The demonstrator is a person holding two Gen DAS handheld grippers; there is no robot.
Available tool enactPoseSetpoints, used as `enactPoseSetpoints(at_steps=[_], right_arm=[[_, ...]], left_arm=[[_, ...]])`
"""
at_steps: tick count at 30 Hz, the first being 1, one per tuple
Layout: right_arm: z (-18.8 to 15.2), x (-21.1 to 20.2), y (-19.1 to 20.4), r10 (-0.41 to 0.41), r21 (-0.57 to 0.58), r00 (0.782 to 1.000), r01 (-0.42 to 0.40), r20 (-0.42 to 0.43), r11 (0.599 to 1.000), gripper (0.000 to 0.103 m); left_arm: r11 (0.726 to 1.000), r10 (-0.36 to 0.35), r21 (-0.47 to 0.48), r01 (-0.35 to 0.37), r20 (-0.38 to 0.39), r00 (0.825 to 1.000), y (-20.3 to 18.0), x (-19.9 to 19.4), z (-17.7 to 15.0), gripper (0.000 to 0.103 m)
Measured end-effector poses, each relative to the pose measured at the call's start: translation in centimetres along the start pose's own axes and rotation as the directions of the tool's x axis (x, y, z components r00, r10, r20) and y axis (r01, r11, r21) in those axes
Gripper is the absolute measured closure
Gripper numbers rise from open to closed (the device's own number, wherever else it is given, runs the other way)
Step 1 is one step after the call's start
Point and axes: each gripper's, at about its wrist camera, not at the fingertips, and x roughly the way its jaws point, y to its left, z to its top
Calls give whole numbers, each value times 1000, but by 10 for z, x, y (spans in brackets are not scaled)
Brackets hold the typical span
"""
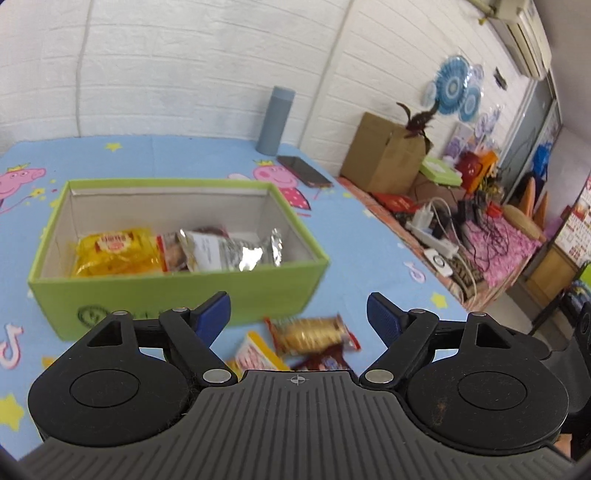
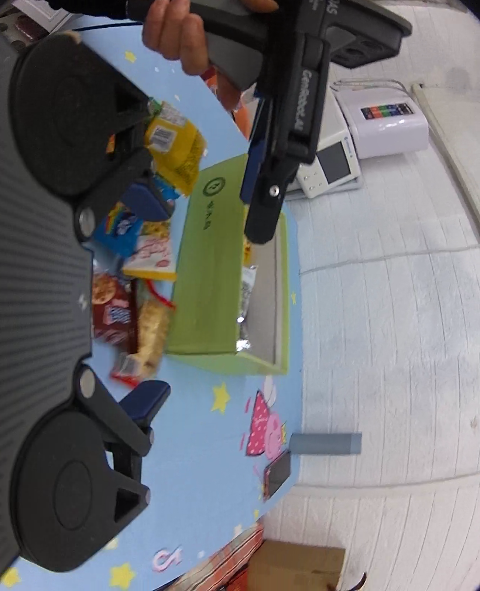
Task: Organize snacks
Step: 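Grasp the clear pack of brown cake with the left gripper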
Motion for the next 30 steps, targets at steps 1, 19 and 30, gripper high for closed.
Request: enactPoseSetpoints(at_steps=[1, 19, 30], right_arm=[[-10, -10, -3, -30, 23, 1000, 30, -3, 999, 10], [-94, -20, 3, -14, 137, 993, 29, -115, 990, 9], [-96, -22, 4, -40, 95, 992, 52, -123, 994, 9]], left_arm=[[1000, 9, 2, -9, -9, 1000, -5, -3, -10, 28], [998, -58, -49, 48, -238, 969, -40, 36, -106, 46], [993, -81, -104, 58, -231, 970, -35, 23, -117, 60]])
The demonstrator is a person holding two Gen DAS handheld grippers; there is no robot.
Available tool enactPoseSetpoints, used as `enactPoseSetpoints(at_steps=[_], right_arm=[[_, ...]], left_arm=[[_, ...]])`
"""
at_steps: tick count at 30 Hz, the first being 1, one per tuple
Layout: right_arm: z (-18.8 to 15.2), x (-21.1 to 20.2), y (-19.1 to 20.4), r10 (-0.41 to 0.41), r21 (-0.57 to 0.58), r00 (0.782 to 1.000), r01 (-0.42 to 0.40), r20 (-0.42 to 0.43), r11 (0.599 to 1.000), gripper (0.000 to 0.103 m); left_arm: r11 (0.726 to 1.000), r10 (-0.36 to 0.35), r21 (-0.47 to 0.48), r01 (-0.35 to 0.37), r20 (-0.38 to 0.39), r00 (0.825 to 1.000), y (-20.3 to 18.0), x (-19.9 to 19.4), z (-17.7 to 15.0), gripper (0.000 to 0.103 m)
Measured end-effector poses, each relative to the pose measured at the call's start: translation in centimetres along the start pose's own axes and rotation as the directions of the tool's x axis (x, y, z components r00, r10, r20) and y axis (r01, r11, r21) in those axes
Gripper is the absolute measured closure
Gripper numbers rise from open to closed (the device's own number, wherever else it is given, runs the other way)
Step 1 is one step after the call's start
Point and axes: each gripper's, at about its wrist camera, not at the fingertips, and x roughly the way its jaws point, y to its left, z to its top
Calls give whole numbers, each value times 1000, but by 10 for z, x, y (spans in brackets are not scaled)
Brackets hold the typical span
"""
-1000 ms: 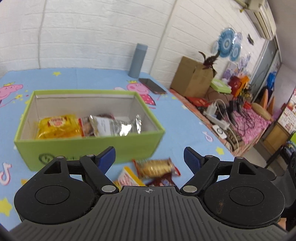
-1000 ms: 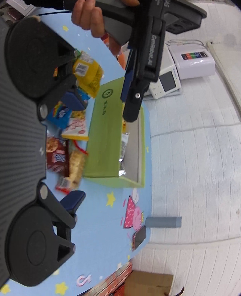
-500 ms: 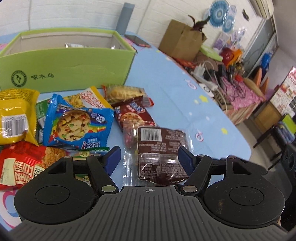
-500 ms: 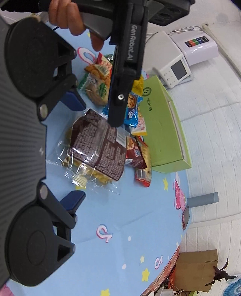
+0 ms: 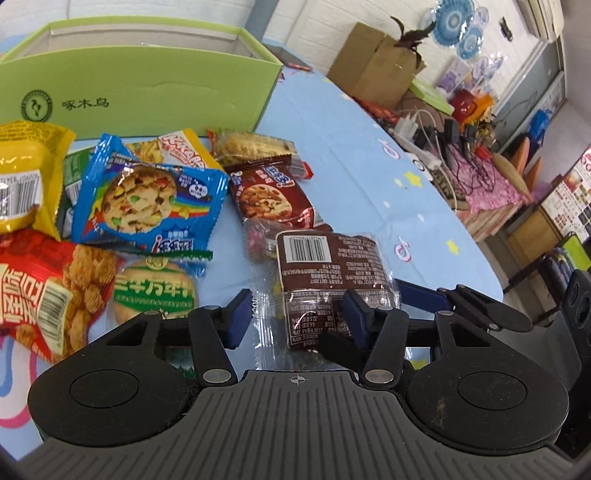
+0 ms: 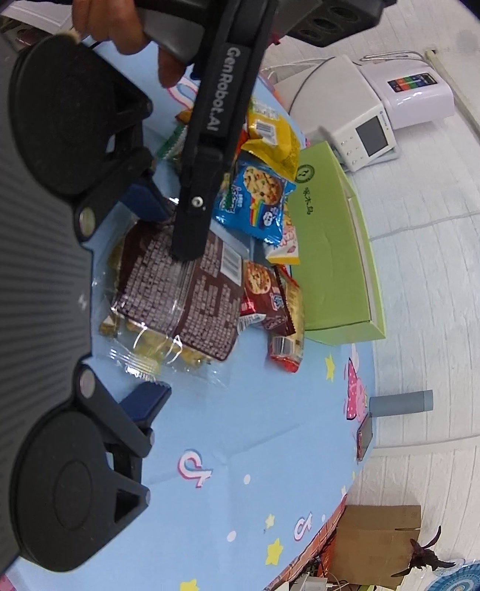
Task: Organize snacks
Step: 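Grasp the clear pack of brown cake with the left gripper, then carry the brown cake pack with the left gripper and release it into the box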
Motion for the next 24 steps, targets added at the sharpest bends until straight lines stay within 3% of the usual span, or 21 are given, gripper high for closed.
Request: enactPoseSetpoints(at_steps=[4, 8, 14, 16, 18, 24], right_arm=[[4, 1, -2, 7, -1, 1000, -7, -7, 1000, 10], [1, 0, -3, 3, 0, 1000, -3, 2, 1000, 9], [0, 1, -2, -5, -4, 1000, 5, 16, 1000, 11], [-1, 1, 1, -17, -10, 1000, 17, 14, 1000, 16], [1, -1, 2, -2, -1, 1000, 2, 12, 1000, 27], [3, -14, 12, -33, -27, 999, 34, 33, 999, 27]], left_arm=[[999, 35, 0, -35, 15, 999, 0, 2, 5, 44], [1000, 23, 15, -24, 7, 1000, -4, 10, 6, 45], [999, 29, 27, -29, 9, 1000, -12, 11, 5, 56], [1000, 14, 28, -15, 11, 1000, -13, 10, 5, 71], [999, 27, 35, -28, 16, 1000, -17, 7, 6, 76], [1000, -11, 19, 10, 19, 1000, -21, -3, 6, 77]])
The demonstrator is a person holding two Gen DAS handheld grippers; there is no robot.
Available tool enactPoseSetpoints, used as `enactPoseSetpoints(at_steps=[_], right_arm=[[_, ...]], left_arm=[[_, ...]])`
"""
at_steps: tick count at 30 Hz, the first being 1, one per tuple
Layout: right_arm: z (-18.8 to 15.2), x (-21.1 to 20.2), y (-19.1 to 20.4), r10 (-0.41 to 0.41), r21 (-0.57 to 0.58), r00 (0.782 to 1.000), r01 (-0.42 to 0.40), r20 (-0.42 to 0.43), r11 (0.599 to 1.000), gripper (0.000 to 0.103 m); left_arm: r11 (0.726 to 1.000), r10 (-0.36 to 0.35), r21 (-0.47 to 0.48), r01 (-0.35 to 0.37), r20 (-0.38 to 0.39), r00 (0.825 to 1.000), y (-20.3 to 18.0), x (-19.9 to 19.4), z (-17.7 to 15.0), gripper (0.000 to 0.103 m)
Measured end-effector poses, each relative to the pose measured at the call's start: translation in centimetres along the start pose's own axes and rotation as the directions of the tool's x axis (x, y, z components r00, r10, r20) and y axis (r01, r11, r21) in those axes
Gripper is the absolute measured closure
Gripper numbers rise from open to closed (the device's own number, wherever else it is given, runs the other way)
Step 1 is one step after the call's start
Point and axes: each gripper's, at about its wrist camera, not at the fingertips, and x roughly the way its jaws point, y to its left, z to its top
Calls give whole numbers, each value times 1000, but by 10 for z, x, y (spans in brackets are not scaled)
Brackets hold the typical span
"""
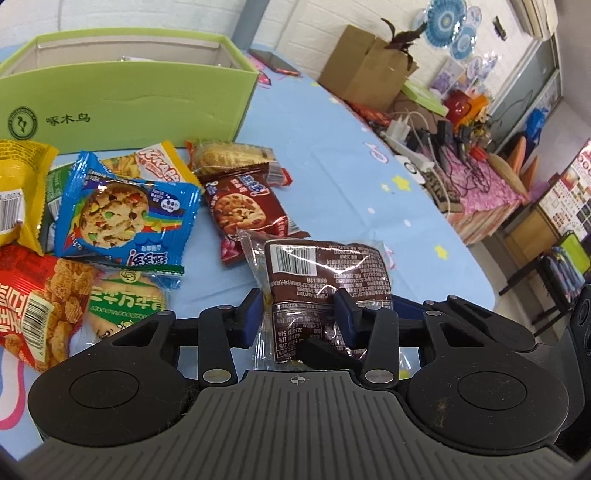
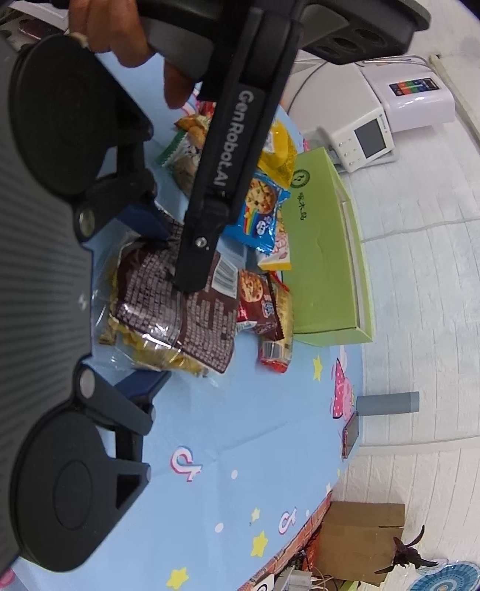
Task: Organize snacks
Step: 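Carry the brown cake pack with the left gripper and release it into the box, then move the left gripper back over the remaining snack pile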
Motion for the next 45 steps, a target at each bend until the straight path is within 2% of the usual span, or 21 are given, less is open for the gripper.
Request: enactPoseSetpoints(at_steps=[5, 9, 14, 17, 20, 24, 28, 29, 31, 33, 36, 40, 45], right_arm=[[13, -11, 4, -5, -13, 999, 5, 38, 1000, 27], [33, -3, 11, 9, -50, 999, -6, 49, 999, 27], [88, 24, 22, 33, -141, 995, -19, 98, 990, 27], [133, 46, 19, 72, -182, 990, -48, 125, 982, 27], [180, 80, 15, 110, -216, 986, -81, 124, 973, 26], [223, 133, 14, 129, -237, 988, -107, 82, 966, 22], [239, 183, 15, 101, -252, 994, -89, 35, 964, 18], [239, 194, 15, 95, -254, 995, -88, 16, 963, 14], [233, 213, 12, 94, -252, 995, -95, -16, 963, 11], [227, 216, 6, 111, -226, 994, -112, -17, 968, 10], [224, 201, -2, 129, -183, 991, -120, 37, 976, 10], [214, 159, -5, 142, -156, 984, -125, 104, 980, 10], [171, 101, 2, 166, -139, 980, -151, 107, 979, 10]], left_arm=[[1000, -9, 4, 9, 39, 999, -4, -16, 4, 77], [1000, 1, -11, 0, 75, 997, 5, -23, 23, 77], [999, 19, -29, -14, 153, 988, 28, -37, 78, 77], [998, 56, -11, -55, 221, 974, 41, -46, 121, 77], [995, 94, -6, -96, 253, 963, 59, -44, 162, 77], [994, 110, -35, -105, 222, 969, 96, -18, 212, 77], [992, 114, -69, -105, 153, 982, 130, 20, 242, 76], [990, 124, -80, -114, 134, 983, 136, 27, 244, 74], [988, 141, -81, -131, 129, 982, 146, 36, 241, 52], [984, 164, -87, -153, 145, 976, 152, 34, 233, 40], [982, 185, -78, -173, 191, 964, 151, 18, 225, 37], [983, 182, -65, -171, 249, 951, 136, -14, 209, 32], [990, 144, -28, -142, 280, 949, 108, -44, 164, 29]])
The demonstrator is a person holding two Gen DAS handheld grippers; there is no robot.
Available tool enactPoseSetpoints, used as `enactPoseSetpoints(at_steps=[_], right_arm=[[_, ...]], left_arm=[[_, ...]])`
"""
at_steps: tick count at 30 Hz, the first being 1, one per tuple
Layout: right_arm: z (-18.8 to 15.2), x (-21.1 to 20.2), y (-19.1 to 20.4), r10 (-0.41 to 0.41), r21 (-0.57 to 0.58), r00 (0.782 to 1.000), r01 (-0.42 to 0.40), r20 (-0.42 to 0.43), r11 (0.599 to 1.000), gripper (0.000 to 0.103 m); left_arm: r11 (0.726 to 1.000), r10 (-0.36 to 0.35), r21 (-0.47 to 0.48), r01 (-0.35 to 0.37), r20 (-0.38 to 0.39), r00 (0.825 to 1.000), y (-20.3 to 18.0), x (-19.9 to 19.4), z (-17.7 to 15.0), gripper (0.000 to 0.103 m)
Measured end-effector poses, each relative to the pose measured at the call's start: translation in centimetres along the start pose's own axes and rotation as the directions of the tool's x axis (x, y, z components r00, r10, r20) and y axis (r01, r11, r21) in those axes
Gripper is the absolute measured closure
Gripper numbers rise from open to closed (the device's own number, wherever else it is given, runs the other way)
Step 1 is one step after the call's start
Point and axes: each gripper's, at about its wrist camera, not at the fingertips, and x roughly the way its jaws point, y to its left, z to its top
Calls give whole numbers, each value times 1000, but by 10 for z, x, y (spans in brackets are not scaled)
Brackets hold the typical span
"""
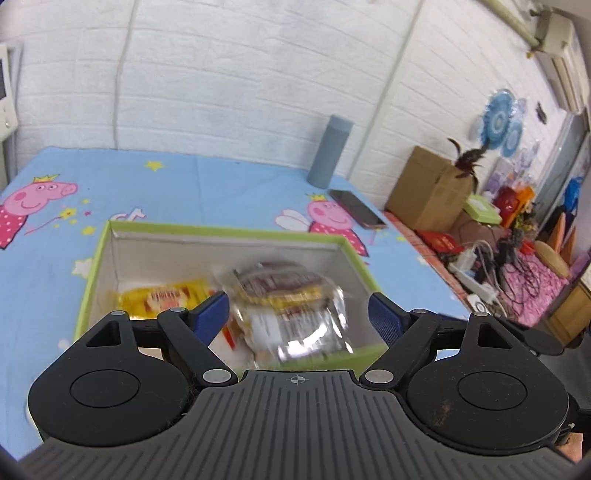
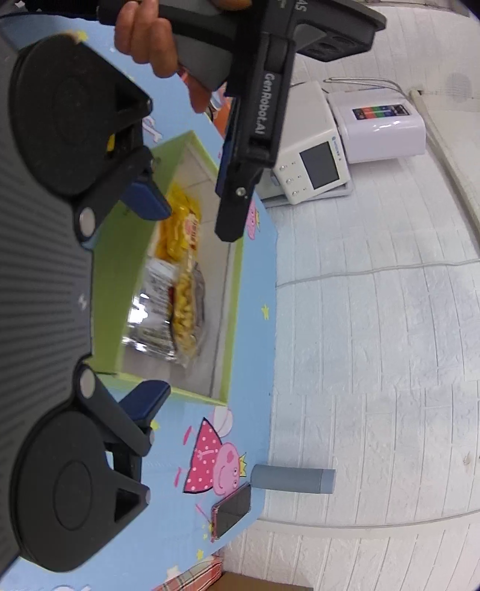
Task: Organize snacks
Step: 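Move the left gripper back over the remaining snack pile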
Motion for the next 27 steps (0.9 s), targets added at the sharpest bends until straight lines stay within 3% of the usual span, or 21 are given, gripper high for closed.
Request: enactPoseSetpoints(at_steps=[6, 11, 15, 20, 24, 27], right_arm=[[-76, -51, 39, 37, 111, 998, -31, -46, 993, 10], [-123, -55, 71, 110, 168, 985, -86, -136, 982, 10], [-132, -57, 86, 117, 155, 982, -93, -147, 983, 10], [-136, -55, 96, 81, 101, 984, -65, -161, 993, 10], [-140, -63, 93, 20, 70, 984, -8, -176, 997, 10], [-142, -75, 84, -23, 66, 984, 35, -178, 997, 10]], left_arm=[[1000, 10, -8, -10, -12, 1000, -14, -45, -68, 26], [993, -18, -114, 9, -79, 997, -6, -68, -118, 30], [987, -19, -160, 1, -114, 993, 2, -83, -146, 42], [987, -106, -137, 87, -136, 985, -8, -86, -158, 49], [994, -81, -89, 64, -203, 976, -23, -59, -163, 51], [998, -23, -59, 9, -239, 971, -29, -42, -169, 55]])
